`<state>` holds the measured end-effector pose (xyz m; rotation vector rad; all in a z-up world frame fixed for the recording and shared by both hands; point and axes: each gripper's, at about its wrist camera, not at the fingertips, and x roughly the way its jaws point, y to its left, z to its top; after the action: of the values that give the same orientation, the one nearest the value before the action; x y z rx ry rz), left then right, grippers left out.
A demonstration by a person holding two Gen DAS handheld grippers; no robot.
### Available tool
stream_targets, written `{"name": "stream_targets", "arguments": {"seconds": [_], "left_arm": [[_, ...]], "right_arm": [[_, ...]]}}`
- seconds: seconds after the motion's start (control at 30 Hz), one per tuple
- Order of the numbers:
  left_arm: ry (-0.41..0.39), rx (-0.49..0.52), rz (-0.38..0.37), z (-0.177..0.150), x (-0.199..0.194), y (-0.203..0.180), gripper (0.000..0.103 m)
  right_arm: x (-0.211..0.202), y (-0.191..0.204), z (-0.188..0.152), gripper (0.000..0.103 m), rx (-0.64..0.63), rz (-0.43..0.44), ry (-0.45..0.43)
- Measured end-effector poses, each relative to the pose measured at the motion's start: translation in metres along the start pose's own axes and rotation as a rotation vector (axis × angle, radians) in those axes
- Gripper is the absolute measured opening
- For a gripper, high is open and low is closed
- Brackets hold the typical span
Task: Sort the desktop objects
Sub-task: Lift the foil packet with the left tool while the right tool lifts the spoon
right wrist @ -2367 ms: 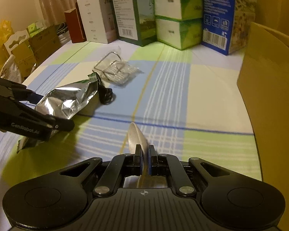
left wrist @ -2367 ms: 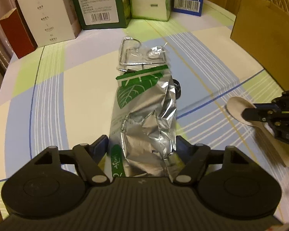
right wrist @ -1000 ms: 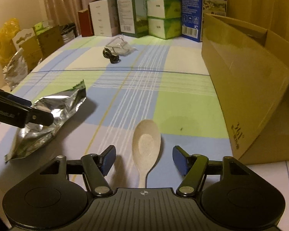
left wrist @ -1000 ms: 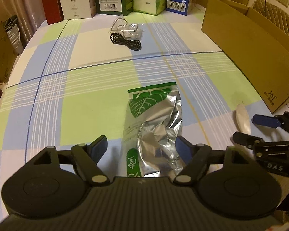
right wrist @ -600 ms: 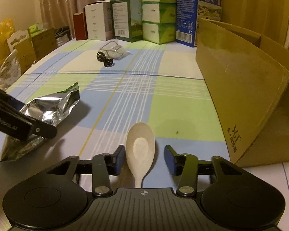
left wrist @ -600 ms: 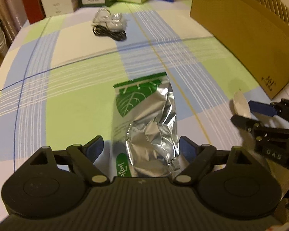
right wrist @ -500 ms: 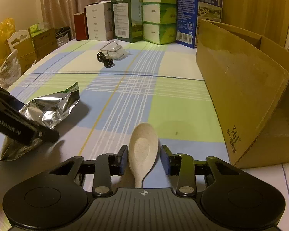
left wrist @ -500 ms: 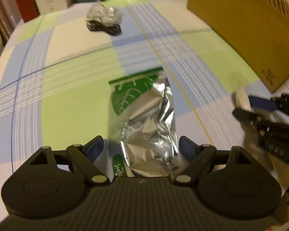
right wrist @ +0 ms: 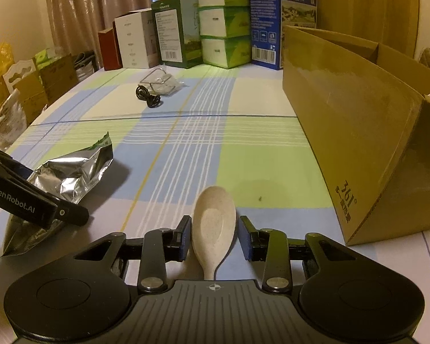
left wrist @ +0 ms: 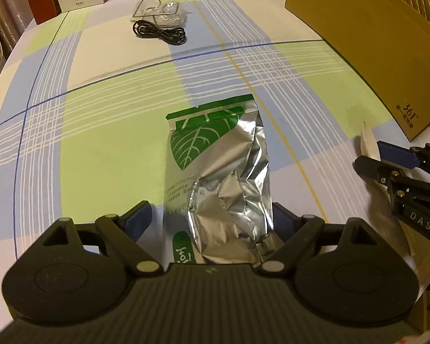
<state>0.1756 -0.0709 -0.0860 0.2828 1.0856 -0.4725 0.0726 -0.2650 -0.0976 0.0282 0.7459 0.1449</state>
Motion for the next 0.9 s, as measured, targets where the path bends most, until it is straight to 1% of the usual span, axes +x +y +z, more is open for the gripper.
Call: {"name": "stream_targets", "arguments": {"seconds": [0.17,0.47,0.5,0.57,0.7,0.9], "left_arm": [[-0.002,0.002,0.002,-0.0001,0.0001,-0.001,0.088],[-0.006,0.005,0.003,-0.0002,0.0011,-0.0027,0.088],[-0.005,0.004,0.003,-0.0001,0.0013,-0.0029,0.088],[-0.005,0.005,0.004,-0.0001,0.0012,-0.0023,0.088],[-0.005,0.007,0.005,0.0,0.0012,-0.0022,0.088],[-0.006,0.003,0.007,0.0008,0.001,-0.0011,0.088]], "right_arm": [[0.0002,0.0039,-0.0009,0.034,-0.005,-0.002,-0.008],[0.0021,0.0062,-0.0019,0.034,-0.008,-0.005,-0.014],[0.0022,0.0062,-0.0018,0.034,-0.011,-0.007,-0.014],[0.0021,0.0064,-0.0019,0.03,-0.016,-0.008,-0.014],[0.0021,0.0057,0.0002,0.03,-0.01,-0.002,-0.006],[-0.0027,0.0079,0.001,0.03,-0.025,-0.002,-0.016]]}}
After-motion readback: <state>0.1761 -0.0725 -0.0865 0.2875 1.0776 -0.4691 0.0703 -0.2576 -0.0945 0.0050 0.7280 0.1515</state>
